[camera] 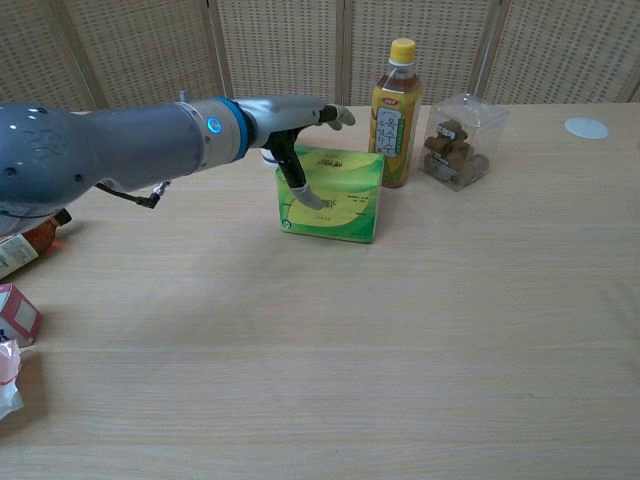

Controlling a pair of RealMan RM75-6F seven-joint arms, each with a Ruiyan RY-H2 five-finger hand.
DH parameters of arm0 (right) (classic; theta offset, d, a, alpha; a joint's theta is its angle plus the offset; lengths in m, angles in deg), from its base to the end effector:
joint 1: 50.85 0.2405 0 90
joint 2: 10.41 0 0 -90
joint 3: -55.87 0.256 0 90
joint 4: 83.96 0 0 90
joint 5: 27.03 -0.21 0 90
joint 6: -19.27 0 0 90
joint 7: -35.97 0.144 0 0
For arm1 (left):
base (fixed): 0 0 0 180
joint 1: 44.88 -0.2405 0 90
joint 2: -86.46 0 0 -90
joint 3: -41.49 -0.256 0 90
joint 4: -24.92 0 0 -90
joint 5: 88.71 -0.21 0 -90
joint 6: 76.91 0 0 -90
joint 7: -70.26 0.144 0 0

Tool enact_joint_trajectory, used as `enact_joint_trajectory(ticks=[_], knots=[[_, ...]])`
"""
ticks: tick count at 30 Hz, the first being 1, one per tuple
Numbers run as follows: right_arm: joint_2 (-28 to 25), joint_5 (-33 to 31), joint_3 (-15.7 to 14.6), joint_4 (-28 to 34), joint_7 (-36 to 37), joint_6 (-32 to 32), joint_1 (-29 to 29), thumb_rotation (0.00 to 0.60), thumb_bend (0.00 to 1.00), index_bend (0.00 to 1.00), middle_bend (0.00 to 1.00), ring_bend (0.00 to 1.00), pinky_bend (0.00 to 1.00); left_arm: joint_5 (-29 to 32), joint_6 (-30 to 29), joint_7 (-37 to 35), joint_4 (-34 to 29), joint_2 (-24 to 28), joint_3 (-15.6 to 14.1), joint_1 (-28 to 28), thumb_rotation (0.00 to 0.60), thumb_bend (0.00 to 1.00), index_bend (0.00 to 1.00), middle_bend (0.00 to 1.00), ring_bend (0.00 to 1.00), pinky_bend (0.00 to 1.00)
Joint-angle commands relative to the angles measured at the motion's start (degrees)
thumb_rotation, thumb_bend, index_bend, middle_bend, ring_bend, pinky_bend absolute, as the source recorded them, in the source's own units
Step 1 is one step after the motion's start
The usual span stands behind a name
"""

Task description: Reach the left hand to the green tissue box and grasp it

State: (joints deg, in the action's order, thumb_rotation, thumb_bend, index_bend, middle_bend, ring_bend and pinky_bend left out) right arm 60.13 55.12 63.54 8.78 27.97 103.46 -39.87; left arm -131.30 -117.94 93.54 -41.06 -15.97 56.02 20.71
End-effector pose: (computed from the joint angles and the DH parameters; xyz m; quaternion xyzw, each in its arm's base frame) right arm -0.2794 -0.2281 0.1361 0.5853 -0.3520 0.4229 0.5955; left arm -0.0437 0.4056 -0.0889 -0.7749 -0.3980 -0.3355 0.3586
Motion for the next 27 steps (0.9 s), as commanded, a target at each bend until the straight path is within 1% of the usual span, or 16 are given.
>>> enact_joint_trajectory(ticks=[1, 5, 7, 8, 9, 10, 12, 14, 15, 17, 19, 23, 27], knots=[[-0.2, -0.1, 0.0, 0.1, 0.4, 0.3, -0.3, 0.524, 0.05, 0.0, 0.0, 0.0, 0.0, 5.3, 3.2, 2.7, 4.8, -3.7, 0.6, 3.1, 0.6, 0.0, 0.0, 0.0, 0.0, 0.0], [-0.6, -0.2, 0.1, 0.3, 1.0, 0.6, -0.7, 0.523, 0.05, 0.0, 0.0, 0.0, 0.0, 9.9, 4.4, 5.0, 8.4, -6.5, 0.3, 5.2, 0.6, 0.01, 0.0, 0.0, 0.0, 0.0], [-0.8, -0.1, 0.1, 0.4, 1.1, 0.8, -0.9, 0.524, 0.05, 0.0, 0.0, 0.0, 0.0, 10.3, 3.1, 5.7, 9.5, -7.7, 0.2, 5.5, 0.6, 0.08, 0.08, 0.04, 0.03, 0.03], [-0.9, -0.1, 0.1, 0.4, 1.4, 0.9, -1.0, 0.522, 0.05, 0.0, 0.0, 0.0, 0.0, 10.5, 2.2, 6.2, 9.9, -8.3, 0.1, 5.5, 0.6, 0.15, 0.19, 0.12, 0.11, 0.1], [-0.9, 0.0, 0.2, 0.5, 1.6, 1.1, -1.0, 0.522, 0.05, 0.0, 0.0, 0.0, 0.0, 10.5, 1.6, 6.4, 10.1, -8.6, 0.1, 5.5, 0.6, 0.22, 0.34, 0.26, 0.26, 0.24], [-0.9, 0.0, 0.2, 0.4, 1.8, 1.2, -1.1, 0.521, 0.05, 0.0, 0.0, 0.0, 0.0, 10.3, 0.7, 6.3, 10.3, -8.9, 0.2, 5.3, 0.6, 0.26, 0.46, 0.39, 0.4, 0.36], [-0.9, 0.2, 0.3, 0.3, 2.1, 1.5, -1.3, 0.523, 0.05, 0.0, 0.0, 0.0, 0.0, 9.3, -1.3, 6.0, 10.2, -9.3, 0.3, 4.6, 0.6, 0.3, 0.6, 0.61, 0.61, 0.58], [-0.9, 0.3, 0.3, 0.2, 2.2, 1.6, -1.4, 0.523, 0.06, 0.0, 0.0, 0.0, 0.0, 7.3, -3.9, 4.8, 9.3, -9.2, 0.5, 3.4, 0.6, 0.33, 0.71, 0.74, 0.73, 0.7], [-0.9, 0.3, 0.3, 0.2, 2.2, 1.6, -1.4, 0.524, 0.05, 0.0, 0.0, 0.0, 0.0, 6.3, -5.0, 4.3, 8.6, -8.8, 0.5, 2.8, 0.6, 0.34, 0.74, 0.78, 0.76, 0.74], [-0.8, 0.4, 0.3, 0.2, 2.2, 1.6, -1.4, 0.522, 0.05, 0.0, 0.0, 0.0, 0.0, 4.2, -7.1, 2.8, 6.4, -7.6, 0.7, 1.3, 0.6, 0.35, 0.76, 0.8, 0.79, 0.77], [-0.7, 0.4, 0.3, 0.2, 2.3, 1.4, -1.3, 0.52, 0.05, 0.0, 0.0, 0.0, 0.0, 2.2, -8.8, 1.1, 2.4, -5.1, 0.8, -0.6, 0.6, 0.35, 0.76, 0.81, 0.79, 0.77], [-0.2, 0.4, 0.3, -0.1, 2.4, 0.7, -1.0, 0.52, 0.05, 0.0, 0.0, 0.0, 0.0, -1.5, -12.6, -0.8, -6.9, 1.2, 1.0, -4.3, 0.6, 0.35, 0.74, 0.81, 0.8, 0.78], [0.4, 0.5, 0.3, -0.7, 2.3, -0.1, -0.4, 0.523, 0.06, 0.0, 0.0, 0.0, 0.0, -6.3, -18.2, -2.9, -16.9, 7.7, 1.5, -8.2, 0.6, 0.34, 0.73, 0.81, 0.8, 0.78]])
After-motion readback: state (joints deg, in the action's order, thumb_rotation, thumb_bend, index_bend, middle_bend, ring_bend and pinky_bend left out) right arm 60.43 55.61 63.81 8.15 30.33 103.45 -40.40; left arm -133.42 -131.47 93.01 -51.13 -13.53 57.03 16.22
